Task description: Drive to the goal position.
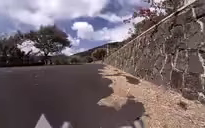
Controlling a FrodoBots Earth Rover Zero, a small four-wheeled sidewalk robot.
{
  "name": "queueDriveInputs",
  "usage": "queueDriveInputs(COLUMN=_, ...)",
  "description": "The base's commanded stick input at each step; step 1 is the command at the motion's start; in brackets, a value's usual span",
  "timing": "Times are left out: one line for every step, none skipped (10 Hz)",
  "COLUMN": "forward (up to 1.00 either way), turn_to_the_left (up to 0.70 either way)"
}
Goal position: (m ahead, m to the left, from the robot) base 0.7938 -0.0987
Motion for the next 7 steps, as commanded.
queueDriveInputs(forward=0.5, turn_to_the_left=0.0)
queueDriveInputs(forward=0.5, turn_to_the_left=0.0)
queueDriveInputs(forward=0.5, turn_to_the_left=0.0)
queueDriveInputs(forward=0.5, turn_to_the_left=0.0)
queueDriveInputs(forward=0.5, turn_to_the_left=0.0)
queueDriveInputs(forward=0.5, turn_to_the_left=0.0)
queueDriveInputs(forward=0.5, turn_to_the_left=0.0)
